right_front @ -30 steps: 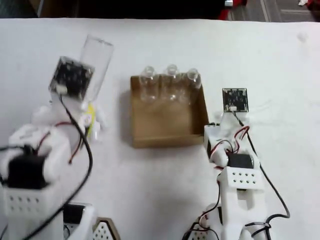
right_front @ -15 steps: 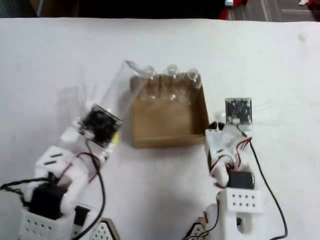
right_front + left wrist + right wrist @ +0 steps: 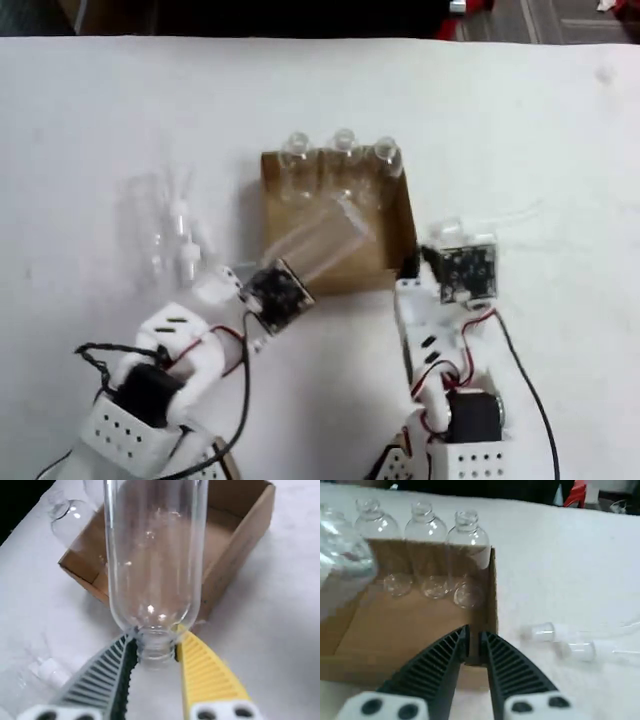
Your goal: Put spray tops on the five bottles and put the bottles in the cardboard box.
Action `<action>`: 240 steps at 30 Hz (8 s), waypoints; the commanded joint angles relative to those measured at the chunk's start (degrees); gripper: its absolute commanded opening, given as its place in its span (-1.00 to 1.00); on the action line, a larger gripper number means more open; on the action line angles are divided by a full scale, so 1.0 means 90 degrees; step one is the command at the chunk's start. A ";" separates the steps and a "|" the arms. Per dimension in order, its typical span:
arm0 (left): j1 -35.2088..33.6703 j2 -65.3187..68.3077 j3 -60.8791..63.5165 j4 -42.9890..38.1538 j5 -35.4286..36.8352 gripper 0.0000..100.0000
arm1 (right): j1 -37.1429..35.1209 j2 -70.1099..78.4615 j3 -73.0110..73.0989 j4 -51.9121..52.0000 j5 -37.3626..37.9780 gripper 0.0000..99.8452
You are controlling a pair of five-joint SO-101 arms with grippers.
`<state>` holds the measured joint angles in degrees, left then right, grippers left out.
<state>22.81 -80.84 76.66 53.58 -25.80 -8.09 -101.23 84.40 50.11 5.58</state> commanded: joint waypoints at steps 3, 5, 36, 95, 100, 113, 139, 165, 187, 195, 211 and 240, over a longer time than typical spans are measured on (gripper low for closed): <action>0.0386 -0.0103 0.0127 -0.0195 -0.0449 -0.96 | -0.0571 -0.0220 -0.0928 0.1031 0.0000 -0.97; 0.0386 -0.0093 0.0127 -0.0195 -0.0449 -0.96 | -0.0747 -0.0239 -0.1114 0.1255 -0.0010 -0.97; 0.1411 -0.0132 0.0674 -0.0723 -0.0156 -0.96 | -0.1255 -0.0239 -0.0977 0.0435 0.0010 -0.97; 0.1451 -0.0142 -0.1748 0.0840 0.0283 -0.96 | -0.0952 -0.0230 -0.0088 0.0396 0.1026 -0.96; 0.1411 -0.0142 -0.1748 0.0850 0.0293 -0.95 | -0.0581 -0.0230 -0.0088 0.0249 0.0987 -0.96; 0.1451 0.3980 -0.4913 0.1563 -0.0274 -0.84 | 0.0845 -0.0210 0.0000 -0.0249 0.0000 -0.96; 0.0894 1.2703 -1.2630 0.3839 -0.2940 -0.84 | 0.2330 -0.0200 0.0830 -0.1939 -0.0488 -0.96; 0.0845 1.5556 -1.5941 0.5040 -0.3048 -0.85 | 0.2281 -0.0200 0.0928 -0.2046 -0.0479 -0.96; 0.0952 1.5048 -1.6059 0.5343 -0.2989 -0.95 | 0.2281 -0.0200 0.0928 -0.2046 -0.0479 -0.96; 0.0962 1.4520 -1.6215 0.5333 -0.2979 -0.70 | 0.2134 -0.0200 0.0938 -0.2046 -0.0166 -0.96; 0.0845 1.5263 -1.6147 0.4728 -0.3057 -0.67 | 0.2134 -0.0200 0.1006 -0.2164 -0.0127 -0.96; 0.0503 1.5946 -1.6147 0.4357 -0.3028 -0.67 | 0.2017 -0.0200 0.1016 -0.2164 -0.0117 -0.96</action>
<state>27.12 61.41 -67.52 93.93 -52.70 11.60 -102.81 93.98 31.91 3.65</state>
